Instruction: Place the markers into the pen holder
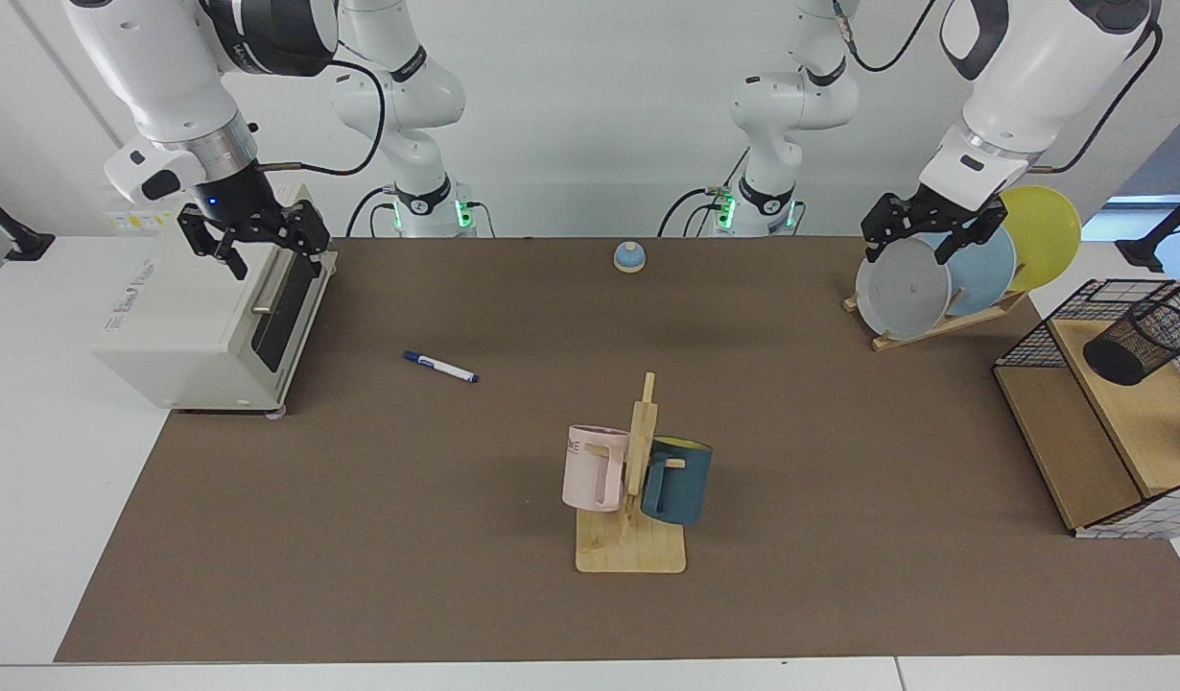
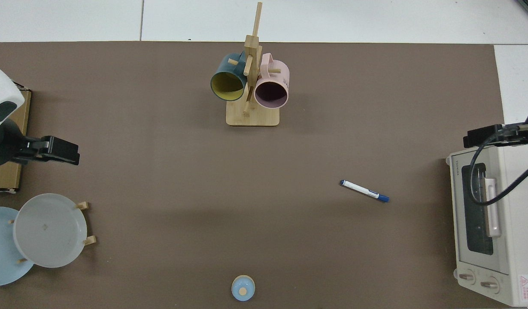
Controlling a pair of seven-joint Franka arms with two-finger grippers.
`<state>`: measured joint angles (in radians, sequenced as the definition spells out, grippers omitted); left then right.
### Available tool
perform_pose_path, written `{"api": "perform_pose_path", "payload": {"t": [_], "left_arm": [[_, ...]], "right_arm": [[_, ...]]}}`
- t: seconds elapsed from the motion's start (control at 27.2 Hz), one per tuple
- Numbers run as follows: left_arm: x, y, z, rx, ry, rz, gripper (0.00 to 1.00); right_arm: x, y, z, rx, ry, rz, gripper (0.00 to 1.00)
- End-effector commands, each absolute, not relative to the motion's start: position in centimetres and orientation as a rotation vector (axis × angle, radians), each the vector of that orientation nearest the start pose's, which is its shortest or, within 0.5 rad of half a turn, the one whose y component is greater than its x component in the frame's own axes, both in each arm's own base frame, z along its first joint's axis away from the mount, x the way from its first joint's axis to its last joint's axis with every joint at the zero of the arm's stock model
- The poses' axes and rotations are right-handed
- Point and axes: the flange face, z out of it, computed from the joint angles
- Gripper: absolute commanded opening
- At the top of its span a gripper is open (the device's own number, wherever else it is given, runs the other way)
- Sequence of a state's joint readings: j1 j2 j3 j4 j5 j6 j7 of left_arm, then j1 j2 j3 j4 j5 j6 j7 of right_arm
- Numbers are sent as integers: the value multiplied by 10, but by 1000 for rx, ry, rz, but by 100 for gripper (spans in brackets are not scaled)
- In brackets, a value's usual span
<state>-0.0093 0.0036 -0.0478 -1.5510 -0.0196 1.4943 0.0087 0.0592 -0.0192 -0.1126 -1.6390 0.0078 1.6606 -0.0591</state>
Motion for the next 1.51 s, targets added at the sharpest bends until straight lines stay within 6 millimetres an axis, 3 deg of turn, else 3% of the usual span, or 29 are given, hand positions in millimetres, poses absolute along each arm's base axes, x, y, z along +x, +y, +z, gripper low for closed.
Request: {"api": "perform_pose_path", "payload": {"t": [0.0,0.4,0.92,1.29,1.47], "left_arm": [[540,-35,631,-3144,92,99,100],[539,-36,631,-3143,95,99,100],[539,-36,631,-3143,95,99,100],[540,-32,631,-3144,83,99,100],[540,-30,631,-3144,78,99,100]], "right_arm": [[550,-31,610,-3154,27,-67,100],[550,-30,610,-3137,22,-63,100],[551,-13,609,-3134,-31,-65,100],[545,-7,597,-3130,-54,-22,100],[547,-13,601,-3131,-62,-60,100]]}}
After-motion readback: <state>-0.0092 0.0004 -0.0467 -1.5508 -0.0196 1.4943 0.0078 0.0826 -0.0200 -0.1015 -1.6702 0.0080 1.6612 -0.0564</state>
